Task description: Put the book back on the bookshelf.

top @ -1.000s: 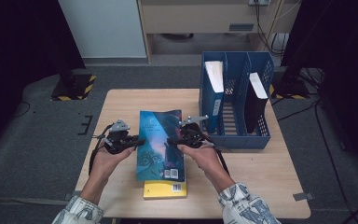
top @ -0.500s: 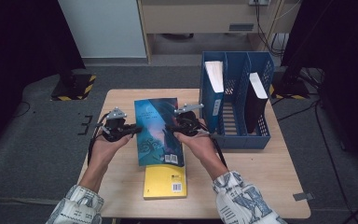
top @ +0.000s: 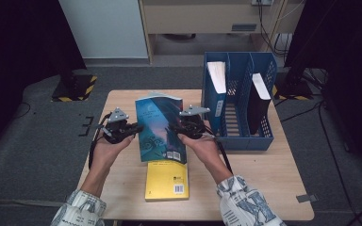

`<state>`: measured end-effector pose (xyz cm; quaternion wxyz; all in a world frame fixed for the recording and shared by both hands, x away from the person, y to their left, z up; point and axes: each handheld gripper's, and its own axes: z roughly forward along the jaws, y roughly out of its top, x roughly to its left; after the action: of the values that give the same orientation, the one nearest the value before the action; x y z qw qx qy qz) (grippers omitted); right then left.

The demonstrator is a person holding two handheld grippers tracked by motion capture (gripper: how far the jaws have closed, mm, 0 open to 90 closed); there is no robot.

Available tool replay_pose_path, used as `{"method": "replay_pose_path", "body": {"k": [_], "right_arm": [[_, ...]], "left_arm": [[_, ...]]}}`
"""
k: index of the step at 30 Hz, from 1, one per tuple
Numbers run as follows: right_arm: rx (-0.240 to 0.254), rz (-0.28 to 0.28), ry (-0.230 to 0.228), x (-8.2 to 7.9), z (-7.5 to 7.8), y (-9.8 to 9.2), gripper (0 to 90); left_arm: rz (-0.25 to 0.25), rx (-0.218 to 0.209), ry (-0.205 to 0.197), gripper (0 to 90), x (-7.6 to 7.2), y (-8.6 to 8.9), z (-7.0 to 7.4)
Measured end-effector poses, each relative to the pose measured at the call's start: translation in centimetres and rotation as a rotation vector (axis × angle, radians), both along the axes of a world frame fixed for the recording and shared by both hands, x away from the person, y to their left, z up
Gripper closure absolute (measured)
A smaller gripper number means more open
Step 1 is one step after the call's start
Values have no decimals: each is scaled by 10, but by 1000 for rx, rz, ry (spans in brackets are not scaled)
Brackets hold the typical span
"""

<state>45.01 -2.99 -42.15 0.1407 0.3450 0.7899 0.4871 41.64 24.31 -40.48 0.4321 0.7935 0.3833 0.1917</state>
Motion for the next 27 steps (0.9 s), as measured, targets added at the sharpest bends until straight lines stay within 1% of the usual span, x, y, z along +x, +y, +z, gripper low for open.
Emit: {"method": "replay_pose_path", "body": {"k": [2,6,7,9,10,12,14,15,17,22,24,25,27], "right_arm": [[4,9,-17,-9,-1,-2,663],[22,22,-27,-24,-5,-5,652],[18,28,-31,-28,-6,-6,650],[20,32,-39,-31,-7,-6,664],[12,39,-44,-30,-7,-5,671],[2,39,-37,-26,-5,-3,678],[5,34,-40,-22,-3,-2,691],[14,29,-39,-19,-2,-2,696],[16,22,-50,-13,1,0,707],[20,-5,-71,2,7,2,722],[27,-8,-85,4,5,2,723],[31,-7,-88,4,4,1,722],[47,-9,-87,0,2,-1,721]], "left_arm": [[-6,-3,-7,794,-8,1,0],[-16,-20,-16,796,-22,3,-3],[-15,-23,-14,798,-24,3,-4],[-8,-26,-10,801,-25,2,-5],[-5,-19,-4,802,-23,2,-4],[-4,-7,8,802,-18,1,-2],[-5,-2,12,805,-13,2,-1],[-5,-2,10,805,-10,3,0],[1,10,5,807,-5,3,2],[15,15,1,808,10,1,3],[14,13,-1,808,11,1,3],[12,3,-5,809,10,1,2],[2,-5,-10,809,6,2,2]]}}
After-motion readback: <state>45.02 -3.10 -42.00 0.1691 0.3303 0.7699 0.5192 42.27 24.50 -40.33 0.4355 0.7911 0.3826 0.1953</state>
